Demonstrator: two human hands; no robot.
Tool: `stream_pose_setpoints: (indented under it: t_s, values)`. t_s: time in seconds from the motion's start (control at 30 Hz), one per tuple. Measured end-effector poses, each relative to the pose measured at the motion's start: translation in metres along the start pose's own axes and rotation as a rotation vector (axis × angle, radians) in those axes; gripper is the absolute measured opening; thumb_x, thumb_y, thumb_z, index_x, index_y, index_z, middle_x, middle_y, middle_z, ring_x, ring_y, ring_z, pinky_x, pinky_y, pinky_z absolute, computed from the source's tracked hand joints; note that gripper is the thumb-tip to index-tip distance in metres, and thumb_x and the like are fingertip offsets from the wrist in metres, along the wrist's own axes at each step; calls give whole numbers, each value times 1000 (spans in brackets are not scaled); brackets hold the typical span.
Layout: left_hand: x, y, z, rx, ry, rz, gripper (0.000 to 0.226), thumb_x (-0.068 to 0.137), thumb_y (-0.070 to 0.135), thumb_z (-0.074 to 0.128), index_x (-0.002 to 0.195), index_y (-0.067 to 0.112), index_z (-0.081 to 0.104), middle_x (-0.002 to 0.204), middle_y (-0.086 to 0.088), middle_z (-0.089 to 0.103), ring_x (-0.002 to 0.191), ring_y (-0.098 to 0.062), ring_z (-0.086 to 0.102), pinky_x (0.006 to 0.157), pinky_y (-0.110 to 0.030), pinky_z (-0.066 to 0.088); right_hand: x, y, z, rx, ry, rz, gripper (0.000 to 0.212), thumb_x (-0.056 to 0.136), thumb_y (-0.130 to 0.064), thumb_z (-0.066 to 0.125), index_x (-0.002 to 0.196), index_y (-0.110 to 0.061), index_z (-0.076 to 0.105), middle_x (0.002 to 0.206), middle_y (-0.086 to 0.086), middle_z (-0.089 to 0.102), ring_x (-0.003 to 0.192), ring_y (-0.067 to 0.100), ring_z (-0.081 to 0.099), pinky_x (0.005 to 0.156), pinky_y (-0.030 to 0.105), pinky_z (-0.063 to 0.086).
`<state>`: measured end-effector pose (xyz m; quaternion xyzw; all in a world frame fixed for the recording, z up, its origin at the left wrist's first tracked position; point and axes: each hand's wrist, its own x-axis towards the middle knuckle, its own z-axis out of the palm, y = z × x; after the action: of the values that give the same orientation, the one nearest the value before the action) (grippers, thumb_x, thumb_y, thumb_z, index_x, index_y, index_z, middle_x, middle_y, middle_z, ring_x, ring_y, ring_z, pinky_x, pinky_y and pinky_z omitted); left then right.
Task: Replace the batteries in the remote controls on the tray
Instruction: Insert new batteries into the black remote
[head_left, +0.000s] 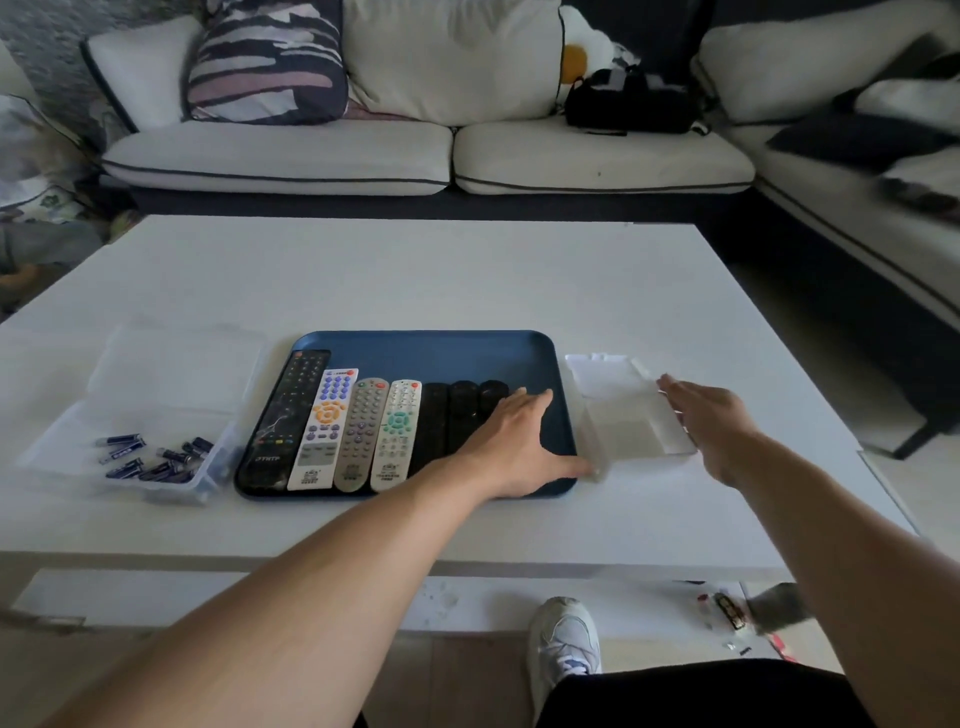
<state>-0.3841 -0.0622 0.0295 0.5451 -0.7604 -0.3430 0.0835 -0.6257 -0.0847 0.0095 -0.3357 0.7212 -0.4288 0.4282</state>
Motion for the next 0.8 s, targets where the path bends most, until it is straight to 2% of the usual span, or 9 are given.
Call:
stream_pose_setpoints:
  t_s: [0.07,0.13,0.23,0.3,0.37,0.47,0.53,0.67,0.8]
  values:
    - [9,5,6,-22,-25,-3,132,69,63,82,161,16,1,168,-3,13,155,-15,5,122,-34,14,3,0,1,20,-49,-15,27,95,-22,68,121,-17,72,110,7,73,90,23,65,80,40,52]
    - [19,9,15,-69,-37,-2,146,62,59,88,159,17,-13,166,0,20,153,-17,14,121,-33,20,4,-1,-2,45,-117,-38,35,94,-13,67,129,-19,65,112,5,74,97,22,68,88,44,54]
    - [25,14,23,-129,-1,11,152,63,50,91,155,20,-25,165,0,22,151,-18,23,120,-32,27,-2,-7,-3,53,-178,-94,34,95,-1,61,123,-18,70,108,-1,76,99,18,71,84,38,56]
    - [26,20,26,-121,35,69,145,71,42,89,155,21,-27,166,1,18,151,-16,20,118,-26,23,-9,-12,-7,58,-162,-108,32,94,4,56,113,-15,75,108,-1,76,99,15,69,81,33,55]
    - [25,22,26,-40,87,152,131,78,38,84,159,24,-18,167,2,15,153,-14,14,120,-25,17,-14,-13,-11,85,-159,-76,31,95,0,53,105,-16,78,109,-4,75,101,15,67,84,33,55]
    - [30,19,26,111,167,266,89,89,32,74,160,27,21,167,0,18,155,-16,8,126,-39,14,-15,-7,-20,122,-188,-34,30,97,-6,52,105,-17,79,110,-4,75,101,19,68,88,38,56]
    - [33,14,28,163,193,290,69,94,24,67,155,27,36,166,1,23,155,-17,9,126,-39,10,-15,-1,-23,119,-198,-46,23,98,-9,58,113,-17,75,111,1,75,100,23,72,86,38,58]
    - [36,12,31,219,192,291,62,98,25,63,155,26,38,167,2,22,155,-18,11,127,-39,6,-13,6,-25,112,-152,-15,27,90,-13,73,117,-15,69,103,11,75,89,28,75,81,38,61]
    - [32,16,33,215,167,270,63,100,24,59,157,24,33,168,1,16,156,-20,7,127,-39,5,-15,2,-23,20,-124,13,13,86,-17,78,97,-12,76,95,8,78,82,26,76,78,34,62]
